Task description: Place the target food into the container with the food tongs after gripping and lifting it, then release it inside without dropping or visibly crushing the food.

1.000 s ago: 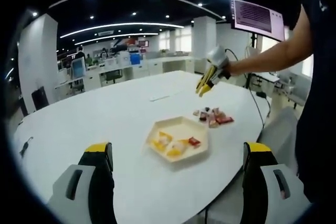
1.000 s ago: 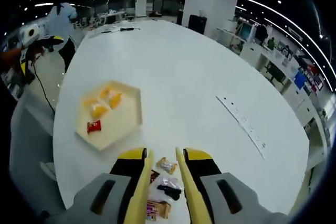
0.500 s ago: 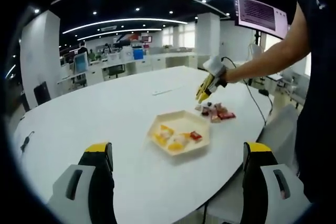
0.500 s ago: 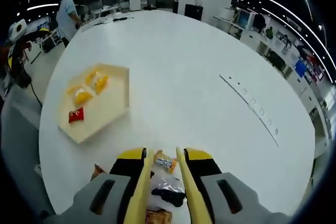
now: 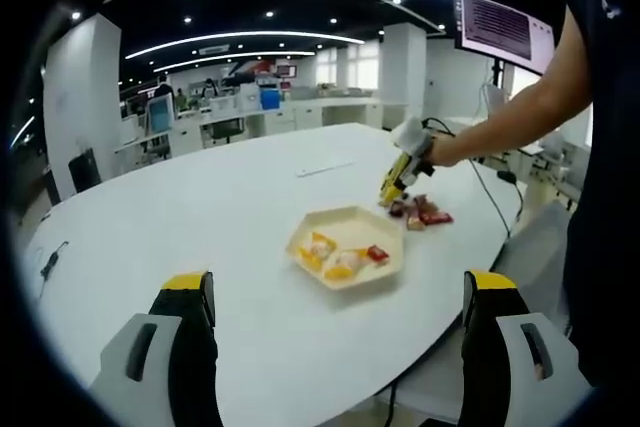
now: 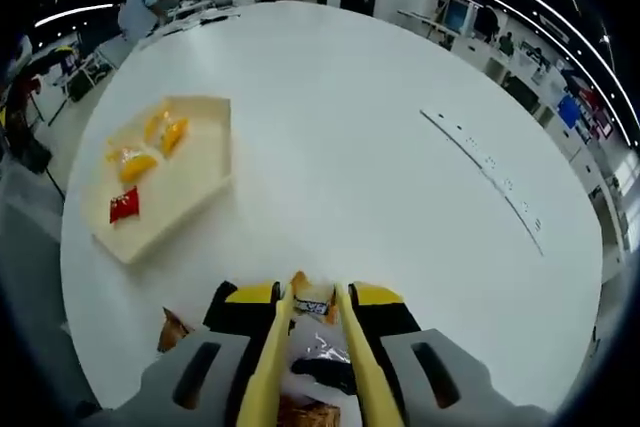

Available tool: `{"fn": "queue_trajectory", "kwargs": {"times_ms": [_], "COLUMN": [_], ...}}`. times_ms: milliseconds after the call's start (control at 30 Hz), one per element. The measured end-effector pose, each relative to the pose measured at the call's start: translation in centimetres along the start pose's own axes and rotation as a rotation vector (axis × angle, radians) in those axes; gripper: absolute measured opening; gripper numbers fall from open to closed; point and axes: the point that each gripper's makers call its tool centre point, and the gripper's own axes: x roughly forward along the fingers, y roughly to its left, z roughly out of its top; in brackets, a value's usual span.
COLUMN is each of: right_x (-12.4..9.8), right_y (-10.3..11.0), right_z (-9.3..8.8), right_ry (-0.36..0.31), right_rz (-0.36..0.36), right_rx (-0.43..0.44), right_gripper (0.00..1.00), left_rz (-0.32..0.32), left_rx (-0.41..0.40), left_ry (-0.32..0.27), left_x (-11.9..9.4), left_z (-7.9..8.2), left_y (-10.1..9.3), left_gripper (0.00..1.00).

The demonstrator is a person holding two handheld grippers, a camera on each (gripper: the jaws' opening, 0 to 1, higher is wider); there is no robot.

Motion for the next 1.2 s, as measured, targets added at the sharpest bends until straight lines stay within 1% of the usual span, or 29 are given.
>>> {"fn": "queue_trajectory", "kwargs": {"times_ms": [133,267,467,633,1100,1200], "right_x": [0.0,-0.2,-0.9,-1.8,-4.2,-4.3], "right_y": [0.1,0.0,-0.3,-0.3,-0.7,-0.7], "right_z": [0.2,0.1,0.5,1.4,3.5,3.7], "right_ry": [0.007,0.011,-0.005,-0.020,-0.057,-0.060], "right_rz": [-0.003,-0.002,-0.004,-0.004,-0.020,-0.021], "right_rx": [0.000,0.018,0.031,0.037,0.017,0.015], "right_gripper": [0.20,0.20,0.20,0.20,0.21,0.21], "left_rz": [0.001,0.001,-0.005,-0.004,-0.012,-0.012], "left_rx": [-0.002,-0.003,0.002,0.007,0.014,0.015], "left_ry": [0.000,-0.001,-0.007,-0.017,-0.037,-0.042], "left_x": [-0.1,-0.1,0.0,-0.1,-0.2,-0.2], "left_z": [-0.1,0.0,0.5,0.8,1.6,1.8], "left_y": [-0.1,-0.1,-0.2,-0.1,-0.4,-0.3], "left_gripper": [0.99,0.99,0.99,0.99,0.99,0.99]}}
